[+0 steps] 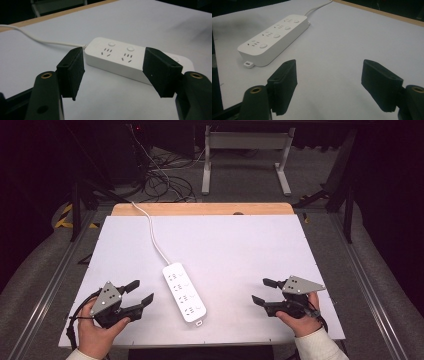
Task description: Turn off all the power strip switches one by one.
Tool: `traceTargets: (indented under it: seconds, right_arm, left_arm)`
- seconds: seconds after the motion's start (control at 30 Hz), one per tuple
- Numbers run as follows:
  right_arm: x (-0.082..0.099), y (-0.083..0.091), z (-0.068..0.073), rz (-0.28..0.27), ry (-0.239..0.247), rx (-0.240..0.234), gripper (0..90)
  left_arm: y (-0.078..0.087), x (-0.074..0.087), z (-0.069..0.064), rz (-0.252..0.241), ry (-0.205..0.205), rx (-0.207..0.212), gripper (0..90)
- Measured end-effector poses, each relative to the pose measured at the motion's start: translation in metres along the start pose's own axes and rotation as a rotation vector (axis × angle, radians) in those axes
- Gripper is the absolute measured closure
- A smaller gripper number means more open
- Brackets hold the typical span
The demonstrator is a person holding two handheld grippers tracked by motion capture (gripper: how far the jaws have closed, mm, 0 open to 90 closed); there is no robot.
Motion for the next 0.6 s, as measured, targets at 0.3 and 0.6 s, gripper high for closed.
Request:
traceTargets:
  seconds: [0.3, 0.6]
  right_arm:
    - [0.001, -0.001, 0.001, 0.003, 0.005, -0.001, 28.6]
    - [0.001, -0.001, 0.003, 0.006, 0.006, -0.005, 28.6]
  left_arm:
    - [-0.007, -0.008, -0.005, -0.056, -0.032, 0.055, 35.4]
    - [-0.017, -0.023, -0.007, -0.064, -0.009, 0.111, 47.8]
Point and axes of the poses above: each handheld gripper's, and its own axes: y roughly backward along the jaws, x roughly out of its underside, z roughly to its left, the point moved 3 cm from there along -y, roughly forward along the jaws, and after that the axes turned 8 degrees about -z, right-handed, at the moved point
